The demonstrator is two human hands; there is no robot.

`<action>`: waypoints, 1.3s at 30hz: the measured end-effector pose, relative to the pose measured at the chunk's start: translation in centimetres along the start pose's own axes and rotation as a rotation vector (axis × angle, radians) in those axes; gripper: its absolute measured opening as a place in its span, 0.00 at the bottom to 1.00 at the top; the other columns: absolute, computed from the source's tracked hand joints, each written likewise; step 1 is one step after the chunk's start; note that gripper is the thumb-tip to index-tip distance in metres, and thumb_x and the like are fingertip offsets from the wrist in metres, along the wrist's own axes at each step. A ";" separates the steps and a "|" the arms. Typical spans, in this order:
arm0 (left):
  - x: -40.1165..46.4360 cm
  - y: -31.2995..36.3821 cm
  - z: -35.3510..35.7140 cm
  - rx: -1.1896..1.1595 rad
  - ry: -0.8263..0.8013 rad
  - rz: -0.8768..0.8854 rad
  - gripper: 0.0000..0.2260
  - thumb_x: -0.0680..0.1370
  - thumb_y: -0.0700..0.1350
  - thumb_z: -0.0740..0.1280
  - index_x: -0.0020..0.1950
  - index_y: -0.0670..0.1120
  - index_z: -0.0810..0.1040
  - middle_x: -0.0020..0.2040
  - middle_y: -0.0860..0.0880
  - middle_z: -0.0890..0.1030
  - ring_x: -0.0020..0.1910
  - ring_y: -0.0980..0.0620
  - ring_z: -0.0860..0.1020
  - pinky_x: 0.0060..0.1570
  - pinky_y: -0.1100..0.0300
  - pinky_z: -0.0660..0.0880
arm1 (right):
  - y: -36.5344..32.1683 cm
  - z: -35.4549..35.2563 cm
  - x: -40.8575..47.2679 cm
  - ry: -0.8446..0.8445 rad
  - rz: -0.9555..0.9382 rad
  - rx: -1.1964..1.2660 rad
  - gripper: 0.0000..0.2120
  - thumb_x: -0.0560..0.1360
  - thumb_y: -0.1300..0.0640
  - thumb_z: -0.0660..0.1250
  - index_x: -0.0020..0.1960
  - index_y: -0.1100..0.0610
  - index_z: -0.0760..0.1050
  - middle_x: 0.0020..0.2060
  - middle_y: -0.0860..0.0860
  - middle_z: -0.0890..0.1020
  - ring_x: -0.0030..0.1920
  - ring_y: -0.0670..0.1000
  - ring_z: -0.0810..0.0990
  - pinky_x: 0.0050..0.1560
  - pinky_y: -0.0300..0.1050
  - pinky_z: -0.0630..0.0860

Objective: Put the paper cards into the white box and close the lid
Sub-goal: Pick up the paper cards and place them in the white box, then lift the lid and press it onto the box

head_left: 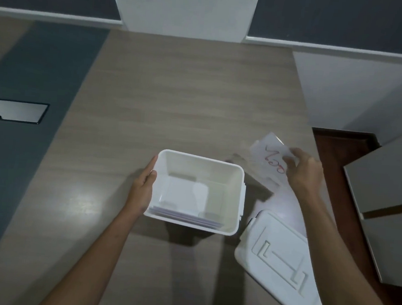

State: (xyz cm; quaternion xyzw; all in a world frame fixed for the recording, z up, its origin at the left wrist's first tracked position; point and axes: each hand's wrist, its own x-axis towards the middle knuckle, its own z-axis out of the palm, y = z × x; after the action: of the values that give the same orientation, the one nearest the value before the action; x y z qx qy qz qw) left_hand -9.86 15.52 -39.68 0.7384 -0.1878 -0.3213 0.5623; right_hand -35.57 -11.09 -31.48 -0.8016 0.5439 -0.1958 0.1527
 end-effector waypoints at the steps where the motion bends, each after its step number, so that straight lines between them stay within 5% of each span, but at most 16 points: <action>1: 0.1 -0.2 0.1 -0.012 0.007 -0.003 0.20 0.82 0.40 0.56 0.74 0.53 0.67 0.72 0.59 0.69 0.70 0.63 0.65 0.69 0.65 0.59 | -1.9 -0.4 0.1 0.040 -0.059 0.054 0.11 0.78 0.60 0.67 0.59 0.61 0.79 0.50 0.61 0.85 0.48 0.62 0.83 0.42 0.42 0.68; 5: 0.0 -1.3 0.6 -0.029 0.023 -0.034 0.20 0.82 0.41 0.56 0.74 0.54 0.67 0.72 0.60 0.68 0.71 0.63 0.65 0.70 0.64 0.59 | -8.7 -0.5 -2.0 0.084 -0.388 0.193 0.09 0.75 0.61 0.70 0.55 0.61 0.81 0.49 0.59 0.85 0.46 0.61 0.83 0.45 0.49 0.78; 9: -0.6 -2.6 1.5 -0.037 0.022 -0.063 0.19 0.83 0.43 0.55 0.74 0.53 0.67 0.73 0.57 0.68 0.72 0.60 0.65 0.72 0.60 0.59 | -10.3 3.2 -6.9 -0.113 -0.614 0.154 0.08 0.72 0.61 0.72 0.51 0.58 0.82 0.45 0.56 0.86 0.44 0.60 0.84 0.42 0.50 0.81; 14: -0.6 -2.4 3.0 -0.053 0.009 -0.074 0.20 0.83 0.41 0.55 0.74 0.52 0.67 0.73 0.57 0.68 0.71 0.61 0.65 0.70 0.64 0.59 | -8.6 7.3 -10.4 -0.587 -0.467 -0.154 0.10 0.80 0.53 0.61 0.55 0.54 0.79 0.50 0.55 0.84 0.51 0.60 0.81 0.43 0.49 0.73; 19: -0.5 -1.8 4.3 0.017 0.000 -0.059 0.20 0.83 0.44 0.54 0.74 0.56 0.67 0.72 0.58 0.68 0.71 0.61 0.65 0.69 0.64 0.58 | -6.9 8.2 -12.7 -0.899 -0.368 -0.065 0.32 0.81 0.38 0.44 0.41 0.59 0.76 0.41 0.59 0.82 0.43 0.62 0.77 0.46 0.51 0.72; 23: -0.6 -1.8 4.5 0.168 0.019 -0.052 0.20 0.82 0.46 0.53 0.74 0.58 0.65 0.73 0.54 0.70 0.67 0.60 0.67 0.64 0.63 0.61 | -4.9 7.0 -12.1 -0.782 -0.274 0.158 0.34 0.78 0.33 0.45 0.49 0.58 0.79 0.45 0.54 0.85 0.47 0.56 0.81 0.52 0.53 0.76; 27: -0.3 -1.7 3.3 0.550 0.093 -0.044 0.21 0.81 0.49 0.54 0.75 0.56 0.63 0.73 0.46 0.70 0.71 0.44 0.68 0.67 0.51 0.65 | -2.8 4.1 -10.1 -0.420 -0.164 0.402 0.14 0.81 0.50 0.60 0.53 0.55 0.82 0.47 0.46 0.85 0.46 0.45 0.80 0.46 0.28 0.73; 32: -0.1 1.6 3.8 0.827 0.257 0.253 0.23 0.79 0.54 0.57 0.71 0.43 0.71 0.68 0.39 0.74 0.67 0.37 0.68 0.69 0.43 0.65 | 4.1 2.9 -8.2 -0.031 0.092 0.262 0.09 0.78 0.51 0.64 0.52 0.54 0.80 0.48 0.50 0.84 0.48 0.51 0.81 0.45 0.41 0.76; 36: -0.6 5.6 8.8 0.784 0.151 0.418 0.22 0.78 0.53 0.58 0.68 0.42 0.71 0.68 0.42 0.73 0.69 0.41 0.67 0.68 0.47 0.66 | 11.1 3.3 -8.9 -0.125 0.370 -0.004 0.24 0.71 0.44 0.71 0.61 0.55 0.74 0.57 0.56 0.78 0.58 0.58 0.75 0.54 0.53 0.76; 39: -1.4 7.1 12.4 0.814 0.074 0.565 0.22 0.77 0.52 0.59 0.64 0.40 0.75 0.64 0.42 0.76 0.67 0.41 0.69 0.67 0.50 0.67 | 13.8 4.8 -10.5 -0.238 0.409 -0.153 0.37 0.65 0.38 0.74 0.66 0.57 0.69 0.60 0.60 0.74 0.57 0.60 0.75 0.53 0.55 0.77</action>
State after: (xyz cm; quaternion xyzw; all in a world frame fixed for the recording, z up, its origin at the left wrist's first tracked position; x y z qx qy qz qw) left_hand -18.81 5.51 -34.56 0.8291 -0.4708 -0.0307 0.2999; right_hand -48.00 -6.16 -43.55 -0.7016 0.6861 -0.0232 0.1909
